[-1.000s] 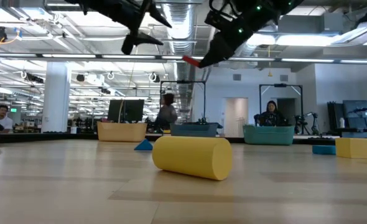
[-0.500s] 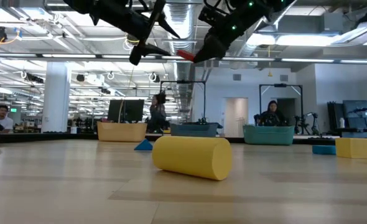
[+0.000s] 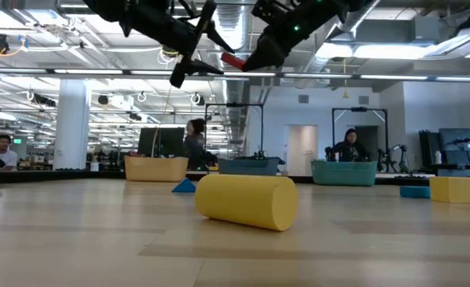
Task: Sort & place blocks by color
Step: Put the right red block into the yellow container
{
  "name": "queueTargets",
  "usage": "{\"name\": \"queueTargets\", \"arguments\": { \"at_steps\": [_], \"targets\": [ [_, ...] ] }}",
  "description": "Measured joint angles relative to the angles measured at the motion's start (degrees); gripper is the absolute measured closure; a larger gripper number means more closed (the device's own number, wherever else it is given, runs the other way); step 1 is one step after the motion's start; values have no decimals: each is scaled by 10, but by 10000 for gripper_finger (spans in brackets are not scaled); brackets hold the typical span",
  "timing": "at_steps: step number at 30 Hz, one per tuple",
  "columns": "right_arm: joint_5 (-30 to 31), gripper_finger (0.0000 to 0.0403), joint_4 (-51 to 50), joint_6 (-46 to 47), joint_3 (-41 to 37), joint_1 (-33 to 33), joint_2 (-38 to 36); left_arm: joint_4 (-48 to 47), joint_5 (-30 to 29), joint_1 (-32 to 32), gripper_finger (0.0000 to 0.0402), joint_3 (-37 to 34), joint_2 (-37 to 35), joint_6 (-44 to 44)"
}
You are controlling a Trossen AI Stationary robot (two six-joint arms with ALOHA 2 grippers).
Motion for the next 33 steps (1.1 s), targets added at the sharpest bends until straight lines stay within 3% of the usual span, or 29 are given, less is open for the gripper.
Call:
{"name": "queueTargets", "arguments": {
  "at_steps": [8,18,23,28,31,33],
  "targets": [
    [1,284,-5,25,0,4,0,38,85,-2,174,-1,44,-8],
    [3,284,-18,36,0,11,0,54,76,18,193,-1,46,12],
    [3,284,-20,35,0,12,0,78,102,30,235,-1,46,11],
    [2,284,-18,35,0,12,0,77,193,42,309,-1,46,38],
    [3,284,-19,30,0,12,0,66,202,44,363,-1,46,40],
    [3,280,-19,28,0,12,0,66,204,47,376,-1,46,42]
  ]
}}
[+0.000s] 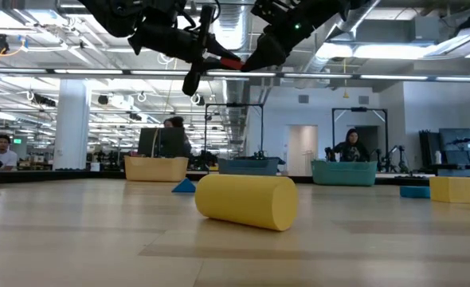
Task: Sort & place blocks by color
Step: Put the right red block into the yellow container
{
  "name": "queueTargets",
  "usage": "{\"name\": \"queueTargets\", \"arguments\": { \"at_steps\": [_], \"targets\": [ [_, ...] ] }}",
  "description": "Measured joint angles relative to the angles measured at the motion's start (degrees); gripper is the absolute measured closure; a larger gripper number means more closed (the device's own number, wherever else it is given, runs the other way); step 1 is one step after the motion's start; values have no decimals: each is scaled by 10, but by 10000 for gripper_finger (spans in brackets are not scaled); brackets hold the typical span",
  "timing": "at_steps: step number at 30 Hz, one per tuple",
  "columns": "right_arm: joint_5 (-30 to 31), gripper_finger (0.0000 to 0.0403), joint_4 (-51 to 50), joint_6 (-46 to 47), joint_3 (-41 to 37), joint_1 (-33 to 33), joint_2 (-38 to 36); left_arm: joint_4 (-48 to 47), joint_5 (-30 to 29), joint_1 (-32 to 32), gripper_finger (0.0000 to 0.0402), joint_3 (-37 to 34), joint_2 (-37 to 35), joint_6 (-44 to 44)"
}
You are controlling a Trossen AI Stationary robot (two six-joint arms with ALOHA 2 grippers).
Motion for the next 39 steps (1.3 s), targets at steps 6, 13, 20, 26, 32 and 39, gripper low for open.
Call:
{"name": "queueTargets", "arguments": {
  "at_steps": [6,13,20,26,32,39],
  "targets": [
    [14,231,2,111,0,-5,0,-4,-3,22,361,0,0,22],
    [13,194,-93,318,-3,-38,-1,-50,-9,75,372,0,0,56],
    [-24,212,-108,401,-93,-40,-34,-168,-32,114,363,0,0,136],
    [-79,231,-61,492,-174,-36,-87,-217,-66,123,368,0,0,193],
    [-78,246,-54,522,-188,-35,-123,-216,-69,130,365,0,0,208],
    [-73,260,-96,587,-188,-36,-171,-225,-52,155,366,3,-1,192]
  ]
}}
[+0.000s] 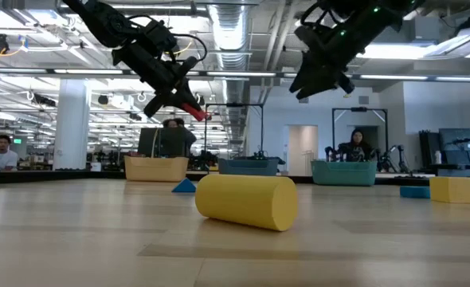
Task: Sort & place blocks by color
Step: Put the right red block into the yellow container
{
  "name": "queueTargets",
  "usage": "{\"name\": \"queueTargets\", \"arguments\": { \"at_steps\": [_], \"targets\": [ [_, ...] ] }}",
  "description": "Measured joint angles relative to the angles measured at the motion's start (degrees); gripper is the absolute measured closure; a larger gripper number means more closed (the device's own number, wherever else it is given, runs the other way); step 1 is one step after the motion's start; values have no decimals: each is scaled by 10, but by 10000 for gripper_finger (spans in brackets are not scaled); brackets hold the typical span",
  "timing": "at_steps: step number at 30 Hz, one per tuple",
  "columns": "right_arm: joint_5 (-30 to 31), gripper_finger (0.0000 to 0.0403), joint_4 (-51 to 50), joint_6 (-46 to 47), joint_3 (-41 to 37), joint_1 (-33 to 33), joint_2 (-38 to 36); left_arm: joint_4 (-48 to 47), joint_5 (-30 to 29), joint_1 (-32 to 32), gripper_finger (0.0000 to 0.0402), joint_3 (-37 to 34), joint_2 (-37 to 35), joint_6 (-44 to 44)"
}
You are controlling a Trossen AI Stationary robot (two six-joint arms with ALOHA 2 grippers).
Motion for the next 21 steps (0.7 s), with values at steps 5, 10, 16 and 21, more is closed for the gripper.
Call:
{"name": "queueTargets", "arguments": {
  "at_steps": [5,10,16,21],
  "targets": [
    [-23,260,-86,41,0,-11,-41,-98,-100,-19,367,52,-3,55],
    [-30,261,-166,41,0,-28,-59,-105,-143,-28,366,59,9,115],
    [-36,272,-189,35,0,-36,-56,-117,-129,9,366,59,67,102],
    [-51,280,-186,30,0,-35,-54,-142,-167,13,366,59,89,105]
  ]
}}
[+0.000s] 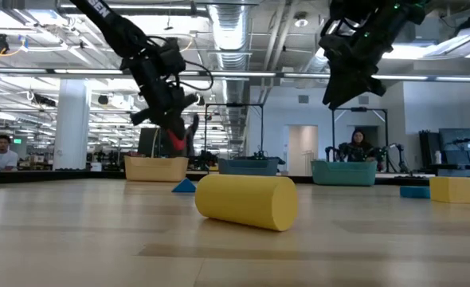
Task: Sort & place blocks by color
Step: Put the right red block into the yellow container, then put the red block into the yellow container
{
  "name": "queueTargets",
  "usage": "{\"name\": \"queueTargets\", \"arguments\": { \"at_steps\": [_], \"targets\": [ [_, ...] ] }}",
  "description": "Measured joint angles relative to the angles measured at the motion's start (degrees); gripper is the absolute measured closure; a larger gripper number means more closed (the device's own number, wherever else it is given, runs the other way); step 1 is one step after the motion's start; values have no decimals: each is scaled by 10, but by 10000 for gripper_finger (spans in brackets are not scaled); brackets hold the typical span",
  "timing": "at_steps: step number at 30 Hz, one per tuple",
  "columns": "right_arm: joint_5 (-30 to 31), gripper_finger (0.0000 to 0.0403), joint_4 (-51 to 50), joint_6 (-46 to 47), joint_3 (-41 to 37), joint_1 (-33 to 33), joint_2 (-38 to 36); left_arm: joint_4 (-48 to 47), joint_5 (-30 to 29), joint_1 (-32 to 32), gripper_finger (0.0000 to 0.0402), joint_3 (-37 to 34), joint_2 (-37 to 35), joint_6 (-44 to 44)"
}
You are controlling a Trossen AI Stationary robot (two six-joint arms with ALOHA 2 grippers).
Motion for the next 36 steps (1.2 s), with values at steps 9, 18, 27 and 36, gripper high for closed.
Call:
{"name": "queueTargets", "arguments": {
  "at_steps": [9,18,27,36],
  "targets": [
    [18,280,-5,2,0,13,0,-50,-27,16,351,0,41,-4],
    [73,273,-40,34,0,27,0,-84,-36,21,269,18,44,-19],
    [90,255,-63,40,0,26,0,-53,38,5,256,57,-5,30],
    [93,269,-35,137,0,66,6,54,68,-8,282,57,-91,107]
  ]
}}
